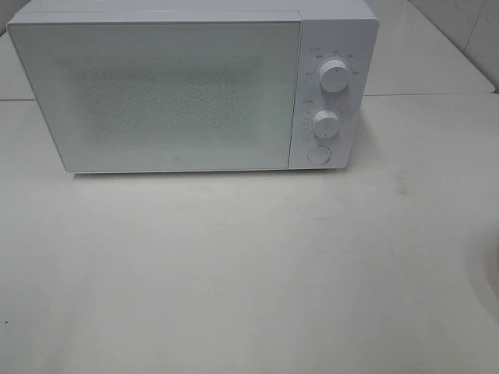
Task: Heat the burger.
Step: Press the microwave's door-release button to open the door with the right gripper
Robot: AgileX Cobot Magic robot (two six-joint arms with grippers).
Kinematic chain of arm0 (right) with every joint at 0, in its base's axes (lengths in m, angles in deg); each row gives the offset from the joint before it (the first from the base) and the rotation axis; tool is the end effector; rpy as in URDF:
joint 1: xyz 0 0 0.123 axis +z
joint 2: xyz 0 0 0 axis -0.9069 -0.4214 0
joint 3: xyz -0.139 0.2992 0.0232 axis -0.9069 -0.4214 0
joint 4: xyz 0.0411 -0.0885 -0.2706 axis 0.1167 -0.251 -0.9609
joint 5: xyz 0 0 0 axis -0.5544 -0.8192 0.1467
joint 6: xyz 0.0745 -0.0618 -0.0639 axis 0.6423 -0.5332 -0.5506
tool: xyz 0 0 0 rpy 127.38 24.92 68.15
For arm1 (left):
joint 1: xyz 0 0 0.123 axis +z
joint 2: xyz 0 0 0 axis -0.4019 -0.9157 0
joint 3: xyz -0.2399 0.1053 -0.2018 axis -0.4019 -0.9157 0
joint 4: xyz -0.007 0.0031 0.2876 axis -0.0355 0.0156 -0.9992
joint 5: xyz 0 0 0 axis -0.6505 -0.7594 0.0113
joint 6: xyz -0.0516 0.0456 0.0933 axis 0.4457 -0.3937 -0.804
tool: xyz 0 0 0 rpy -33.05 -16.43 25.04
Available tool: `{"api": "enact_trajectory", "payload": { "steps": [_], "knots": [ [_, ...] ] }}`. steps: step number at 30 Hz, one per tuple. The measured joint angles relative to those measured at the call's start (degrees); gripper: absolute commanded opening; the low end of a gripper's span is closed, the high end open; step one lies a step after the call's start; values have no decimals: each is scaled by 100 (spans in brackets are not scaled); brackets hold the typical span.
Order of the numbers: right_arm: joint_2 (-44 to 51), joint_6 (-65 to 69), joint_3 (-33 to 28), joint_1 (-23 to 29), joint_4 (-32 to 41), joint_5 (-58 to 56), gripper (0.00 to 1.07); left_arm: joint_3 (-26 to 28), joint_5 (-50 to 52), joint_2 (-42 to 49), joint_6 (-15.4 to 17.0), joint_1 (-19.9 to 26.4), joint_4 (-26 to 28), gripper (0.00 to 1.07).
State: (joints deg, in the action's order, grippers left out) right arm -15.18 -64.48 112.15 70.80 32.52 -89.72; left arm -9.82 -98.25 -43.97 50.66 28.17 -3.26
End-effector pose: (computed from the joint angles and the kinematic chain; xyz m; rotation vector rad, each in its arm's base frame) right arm 0.0499 0.0058 0.3138 -0.0052 1.9962 0.1348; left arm 0.0036 -0.0234 0.2878 0.1025 1.9958 -0.1233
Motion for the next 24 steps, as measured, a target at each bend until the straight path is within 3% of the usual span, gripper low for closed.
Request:
{"api": "enact_trajectory", "payload": {
  "steps": [24],
  "knots": [
    [-1902,23,-968,0,0,2785,76,0,0,0,0,0,0,100]
  ]
}}
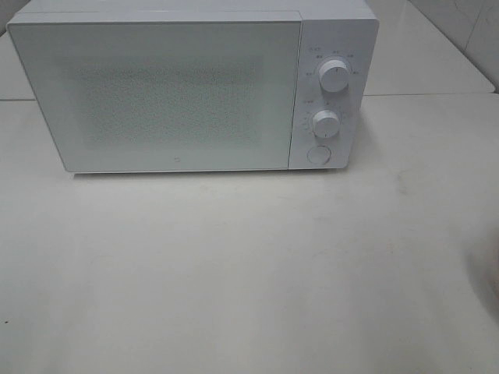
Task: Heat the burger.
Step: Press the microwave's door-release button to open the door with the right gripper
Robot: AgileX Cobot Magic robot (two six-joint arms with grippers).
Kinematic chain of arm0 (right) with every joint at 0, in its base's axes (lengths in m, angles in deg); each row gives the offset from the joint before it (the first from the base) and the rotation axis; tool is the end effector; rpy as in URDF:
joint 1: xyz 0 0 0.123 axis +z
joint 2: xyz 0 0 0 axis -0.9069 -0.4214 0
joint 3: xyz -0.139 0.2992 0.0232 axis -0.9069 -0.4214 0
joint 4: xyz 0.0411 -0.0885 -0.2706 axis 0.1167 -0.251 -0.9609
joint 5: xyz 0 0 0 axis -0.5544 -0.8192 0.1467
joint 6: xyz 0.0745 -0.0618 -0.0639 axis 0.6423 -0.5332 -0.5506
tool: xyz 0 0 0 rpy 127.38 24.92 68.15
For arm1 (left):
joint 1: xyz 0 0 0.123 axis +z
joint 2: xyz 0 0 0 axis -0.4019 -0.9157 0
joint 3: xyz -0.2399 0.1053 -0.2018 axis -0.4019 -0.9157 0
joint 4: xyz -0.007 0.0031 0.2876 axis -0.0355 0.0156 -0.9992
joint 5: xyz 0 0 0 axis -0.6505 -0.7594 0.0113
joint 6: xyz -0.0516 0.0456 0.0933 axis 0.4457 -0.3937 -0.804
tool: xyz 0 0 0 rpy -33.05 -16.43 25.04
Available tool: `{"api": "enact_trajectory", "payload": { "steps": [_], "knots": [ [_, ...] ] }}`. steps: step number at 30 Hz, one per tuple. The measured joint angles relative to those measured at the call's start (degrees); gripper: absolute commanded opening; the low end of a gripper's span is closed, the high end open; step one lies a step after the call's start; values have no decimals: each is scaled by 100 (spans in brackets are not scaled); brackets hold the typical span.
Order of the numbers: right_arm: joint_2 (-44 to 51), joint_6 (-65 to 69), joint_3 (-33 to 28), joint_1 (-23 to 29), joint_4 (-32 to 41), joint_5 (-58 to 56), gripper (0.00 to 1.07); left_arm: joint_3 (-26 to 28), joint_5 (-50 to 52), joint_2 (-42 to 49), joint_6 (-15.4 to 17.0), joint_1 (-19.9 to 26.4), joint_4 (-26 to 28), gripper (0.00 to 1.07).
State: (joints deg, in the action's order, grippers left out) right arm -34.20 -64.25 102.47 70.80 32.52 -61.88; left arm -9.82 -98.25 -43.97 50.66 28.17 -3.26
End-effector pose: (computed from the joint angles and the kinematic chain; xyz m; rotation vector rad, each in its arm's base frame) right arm 0.1320 0.0136 0.2689 0.0035 2.0113 0.1341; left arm 0.0036 -0.0234 0.2878 0.1025 1.9958 -0.1233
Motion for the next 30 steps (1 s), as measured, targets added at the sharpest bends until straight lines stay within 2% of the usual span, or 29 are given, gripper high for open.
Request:
{"api": "enact_trajectory", "payload": {
  "steps": [18,30],
  "knots": [
    [-1954,6,-57,0,0,2269,76,0,0,0,0,0,0,100],
    [-3455,-29,-57,0,0,4756,76,0,0,0,0,0,0,100]
  ]
}}
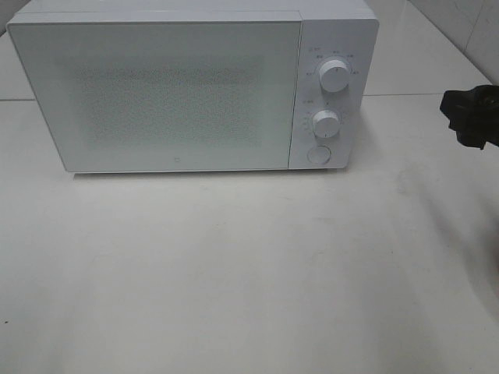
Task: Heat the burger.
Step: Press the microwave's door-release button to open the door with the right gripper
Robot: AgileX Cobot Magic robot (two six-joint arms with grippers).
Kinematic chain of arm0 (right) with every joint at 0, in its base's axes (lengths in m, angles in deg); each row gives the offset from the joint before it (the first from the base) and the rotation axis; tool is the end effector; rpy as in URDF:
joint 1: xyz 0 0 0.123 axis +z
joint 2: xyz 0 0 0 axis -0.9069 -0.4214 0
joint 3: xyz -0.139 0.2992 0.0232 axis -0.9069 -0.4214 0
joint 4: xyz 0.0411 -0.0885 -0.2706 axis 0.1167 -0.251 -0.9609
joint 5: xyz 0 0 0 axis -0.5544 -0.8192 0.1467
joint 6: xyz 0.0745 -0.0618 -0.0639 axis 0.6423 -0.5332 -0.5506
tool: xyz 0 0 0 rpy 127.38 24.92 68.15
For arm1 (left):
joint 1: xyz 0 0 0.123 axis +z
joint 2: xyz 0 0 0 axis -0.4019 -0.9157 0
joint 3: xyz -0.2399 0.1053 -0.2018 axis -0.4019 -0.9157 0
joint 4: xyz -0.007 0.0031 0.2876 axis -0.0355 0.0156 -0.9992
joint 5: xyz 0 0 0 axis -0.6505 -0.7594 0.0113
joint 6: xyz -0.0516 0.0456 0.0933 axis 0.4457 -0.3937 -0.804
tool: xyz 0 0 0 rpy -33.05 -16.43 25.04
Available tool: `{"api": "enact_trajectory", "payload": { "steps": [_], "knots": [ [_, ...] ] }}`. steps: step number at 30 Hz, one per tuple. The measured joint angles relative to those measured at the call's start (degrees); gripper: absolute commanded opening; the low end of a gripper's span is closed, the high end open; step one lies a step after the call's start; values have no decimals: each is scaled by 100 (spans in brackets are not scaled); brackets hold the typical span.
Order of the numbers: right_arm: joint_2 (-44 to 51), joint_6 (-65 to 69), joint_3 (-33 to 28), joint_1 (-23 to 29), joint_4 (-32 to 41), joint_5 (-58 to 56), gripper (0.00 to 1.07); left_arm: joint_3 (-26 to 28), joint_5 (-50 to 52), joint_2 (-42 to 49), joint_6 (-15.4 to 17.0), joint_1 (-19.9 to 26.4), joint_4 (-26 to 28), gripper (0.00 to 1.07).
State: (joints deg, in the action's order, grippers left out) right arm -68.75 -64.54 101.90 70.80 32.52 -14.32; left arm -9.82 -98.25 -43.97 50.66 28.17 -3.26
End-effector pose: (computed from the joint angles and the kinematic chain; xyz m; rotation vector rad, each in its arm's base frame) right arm 0.2437 0.0240 0.2402 0.0028 1.7938 0.1394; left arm 0.0036 -0.0234 0.2878 0.1025 1.9958 -0.1233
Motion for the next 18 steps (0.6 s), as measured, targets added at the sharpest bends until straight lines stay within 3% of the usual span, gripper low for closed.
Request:
{"api": "enact_trajectory", "payload": {
  "steps": [8,18],
  "knots": [
    [-682,-321,0,292,269,768,76,0,0,0,0,0,0,100],
    [-1776,-1684,-17,1828,2028,2235,76,0,0,0,0,0,0,100]
  ]
}}
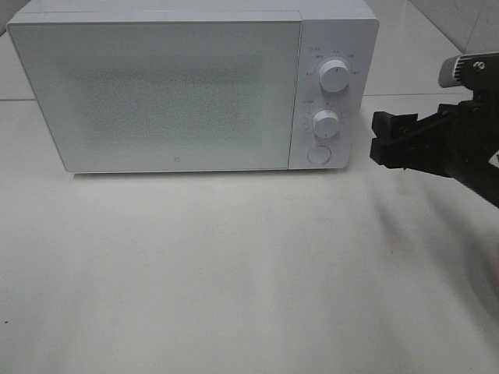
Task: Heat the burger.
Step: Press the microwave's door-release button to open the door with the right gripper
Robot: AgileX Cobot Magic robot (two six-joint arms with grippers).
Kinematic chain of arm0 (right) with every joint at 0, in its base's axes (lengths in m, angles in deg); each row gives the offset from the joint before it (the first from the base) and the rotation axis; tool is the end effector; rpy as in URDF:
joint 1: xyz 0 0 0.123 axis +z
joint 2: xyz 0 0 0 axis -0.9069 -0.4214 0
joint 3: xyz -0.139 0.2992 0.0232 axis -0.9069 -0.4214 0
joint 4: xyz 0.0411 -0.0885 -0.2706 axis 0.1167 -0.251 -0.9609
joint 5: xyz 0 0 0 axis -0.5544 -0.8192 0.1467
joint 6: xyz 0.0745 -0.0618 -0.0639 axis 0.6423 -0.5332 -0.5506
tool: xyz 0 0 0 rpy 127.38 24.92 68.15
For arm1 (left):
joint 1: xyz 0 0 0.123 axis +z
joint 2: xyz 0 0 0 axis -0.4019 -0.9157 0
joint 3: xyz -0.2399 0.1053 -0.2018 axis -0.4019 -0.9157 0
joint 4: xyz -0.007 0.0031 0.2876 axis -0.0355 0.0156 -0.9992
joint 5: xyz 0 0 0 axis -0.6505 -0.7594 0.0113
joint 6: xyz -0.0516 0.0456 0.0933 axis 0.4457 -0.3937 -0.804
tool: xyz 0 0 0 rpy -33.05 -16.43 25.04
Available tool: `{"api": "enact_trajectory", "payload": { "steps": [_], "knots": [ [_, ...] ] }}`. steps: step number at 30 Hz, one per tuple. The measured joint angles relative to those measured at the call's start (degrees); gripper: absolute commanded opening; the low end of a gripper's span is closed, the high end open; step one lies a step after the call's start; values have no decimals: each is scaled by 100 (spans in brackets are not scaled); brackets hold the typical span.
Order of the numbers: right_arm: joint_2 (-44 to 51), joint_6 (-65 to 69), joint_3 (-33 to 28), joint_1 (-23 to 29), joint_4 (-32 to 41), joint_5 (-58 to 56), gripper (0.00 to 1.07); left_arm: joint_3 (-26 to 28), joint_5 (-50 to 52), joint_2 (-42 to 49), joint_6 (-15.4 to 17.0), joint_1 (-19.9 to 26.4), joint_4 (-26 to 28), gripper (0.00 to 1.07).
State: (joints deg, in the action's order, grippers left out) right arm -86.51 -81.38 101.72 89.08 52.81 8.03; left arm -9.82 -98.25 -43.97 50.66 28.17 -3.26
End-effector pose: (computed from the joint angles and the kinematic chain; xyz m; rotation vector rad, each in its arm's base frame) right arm 0.2669 0.0841 0.1985 -0.1315 1.7370 0.0906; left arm 0.0036 -0.0234 0.2878 0.1025 1.9958 -0.1233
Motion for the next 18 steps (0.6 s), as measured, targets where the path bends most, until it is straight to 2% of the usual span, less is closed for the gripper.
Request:
{"api": "enact_trajectory", "payload": {
  "steps": [1,5,7,10,18],
  "knots": [
    [0,0,0,0,0,0,76,0,0,0,0,0,0,100],
    [-424,-235,6,556,791,802,76,0,0,0,0,0,0,100],
    [-504,-246,6,653,940,940,76,0,0,0,0,0,0,100],
    [-859,-286,6,1083,1358,1501,76,0,0,0,0,0,0,100],
    [-1324,-344,11,1713,2011,1833,76,0,0,0,0,0,0,100]
  ]
}}
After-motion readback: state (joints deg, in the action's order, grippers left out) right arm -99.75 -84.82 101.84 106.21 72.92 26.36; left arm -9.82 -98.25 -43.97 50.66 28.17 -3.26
